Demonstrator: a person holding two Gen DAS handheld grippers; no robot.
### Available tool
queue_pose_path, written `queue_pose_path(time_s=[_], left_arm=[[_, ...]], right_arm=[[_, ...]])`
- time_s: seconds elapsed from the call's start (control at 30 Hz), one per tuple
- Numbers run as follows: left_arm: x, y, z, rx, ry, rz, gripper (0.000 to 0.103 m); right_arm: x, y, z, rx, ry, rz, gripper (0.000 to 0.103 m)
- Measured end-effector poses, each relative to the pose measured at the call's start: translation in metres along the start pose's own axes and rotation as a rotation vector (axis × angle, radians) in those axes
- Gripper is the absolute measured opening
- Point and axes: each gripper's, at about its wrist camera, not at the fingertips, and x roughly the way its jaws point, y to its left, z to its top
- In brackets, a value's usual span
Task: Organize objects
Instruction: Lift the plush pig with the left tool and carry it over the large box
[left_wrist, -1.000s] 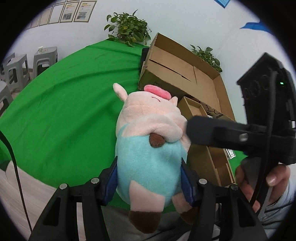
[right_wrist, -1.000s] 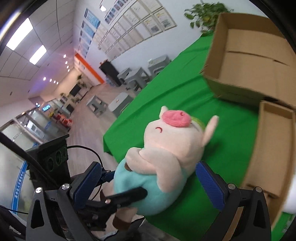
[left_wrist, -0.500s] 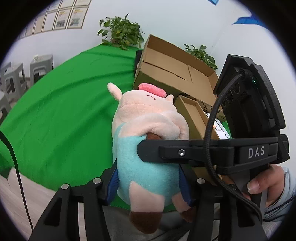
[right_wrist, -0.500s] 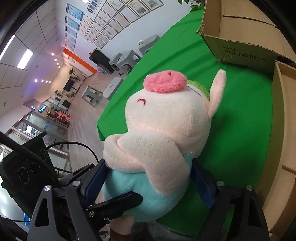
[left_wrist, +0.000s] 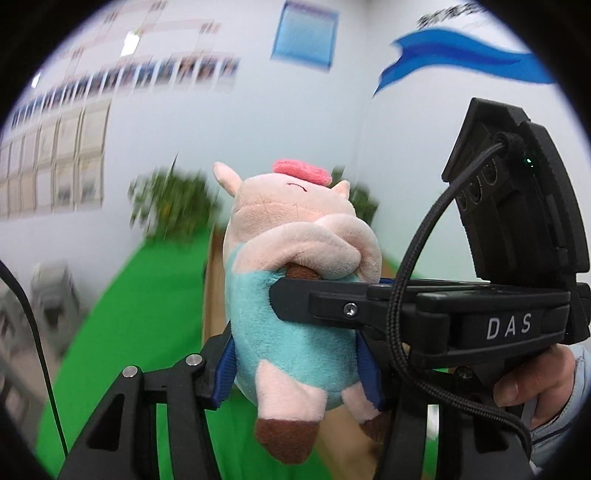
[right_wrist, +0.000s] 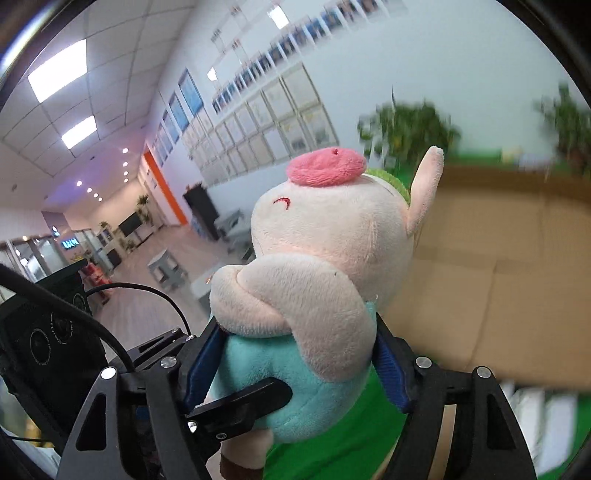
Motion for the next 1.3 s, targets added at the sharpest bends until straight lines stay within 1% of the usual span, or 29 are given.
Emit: queue_pose_path(time_s=[0.1,0.17,0.2,0.23,0.27,0.3,0.33,0.37,0.4,0.47,0.53,0.6,0.63,0.7,0.8,0.87,0.9,0.97,1.07,1.17,1.23,1.3], left_arm=[[0.014,0.001,0.041,0.027,-0.084,-0.025,0.054],[0.023,0.004,0.062,0.032,-0.109,-0.035,0.054],[0.036,0.009,0.073,0.034,-0.107,-0.032,0.054],[0.047,0.014,0.078,0.034,-0.094,-0.027,0.054],[0.061,0.021,0.083,0.027,-0.073,-0.024,0.054],[0.074,0.029,0.085,0.011,-0.047,-0.025,0.054],[0.094,0.036,0.085,-0.003,-0.018,-0.024,0.054],[0.102,0.04,0.082,-0.017,0.008,-0.024,0.054],[0.112,0.043,0.078,-0.04,0.04,-0.029,0.054],[0.125,0.05,0.067,-0.067,0.08,-0.033,0.054],[0.147,0.06,0.061,-0.081,0.12,-0.027,0.054],[0.164,0.071,0.047,-0.103,0.171,-0.019,0.054],[0.17,0.075,0.042,-0.111,0.189,-0.014,0.054],[0.178,0.086,0.025,-0.126,0.229,-0.004,0.054],[0.19,0.104,0.003,-0.146,0.291,0.005,0.054],[0.194,0.109,-0.012,-0.164,0.326,0.007,0.054],[0.196,0.112,-0.02,-0.178,0.341,0.009,0.054],[0.199,0.116,-0.035,-0.206,0.378,0.013,0.054],[0.203,0.119,-0.046,-0.209,0.418,0.017,0.055],[0.194,0.111,-0.052,-0.198,0.436,0.031,0.058],[0.187,0.107,-0.051,-0.178,0.444,0.047,0.061],[0.174,0.1,-0.052,-0.162,0.455,0.06,0.062]], right_arm=[[-0.042,0.0,0.062,-0.074,-0.096,-0.056,0.071],[-0.047,0.004,0.085,-0.095,-0.119,-0.072,0.071],[-0.047,0.002,0.098,-0.102,-0.124,-0.074,0.071],[-0.038,-0.003,0.113,-0.107,-0.117,-0.07,0.071],[-0.03,-0.01,0.121,-0.101,-0.103,-0.065,0.071],[-0.023,-0.024,0.132,-0.08,-0.078,-0.057,0.071],[-0.004,-0.036,0.141,-0.059,-0.046,-0.052,0.071],[-0.001,-0.05,0.142,-0.051,-0.031,-0.052,0.07],[0.019,-0.063,0.144,-0.03,0.0,-0.055,0.07],[0.043,-0.082,0.142,-0.012,0.03,-0.059,0.07],[0.073,-0.099,0.136,0.012,0.061,-0.051,0.07],[0.106,-0.113,0.115,0.045,0.095,-0.032,0.07],[0.114,-0.121,0.103,0.055,0.105,-0.025,0.07],[0.148,-0.135,0.086,0.091,0.134,0.001,0.069],[0.183,-0.152,0.061,0.137,0.172,0.036,0.068],[0.207,-0.163,0.039,0.169,0.209,0.051,0.068],[0.216,-0.178,0.024,0.177,0.221,0.055,0.068],[0.231,-0.193,-0.006,0.195,0.253,0.058,0.067],[0.249,-0.208,-0.036,0.212,0.292,0.06,0.067],[0.261,-0.211,-0.059,0.21,0.309,0.059,0.067],[0.269,-0.21,-0.065,0.208,0.321,0.061,0.067],[0.272,-0.204,-0.073,0.199,0.334,0.054,0.067]])
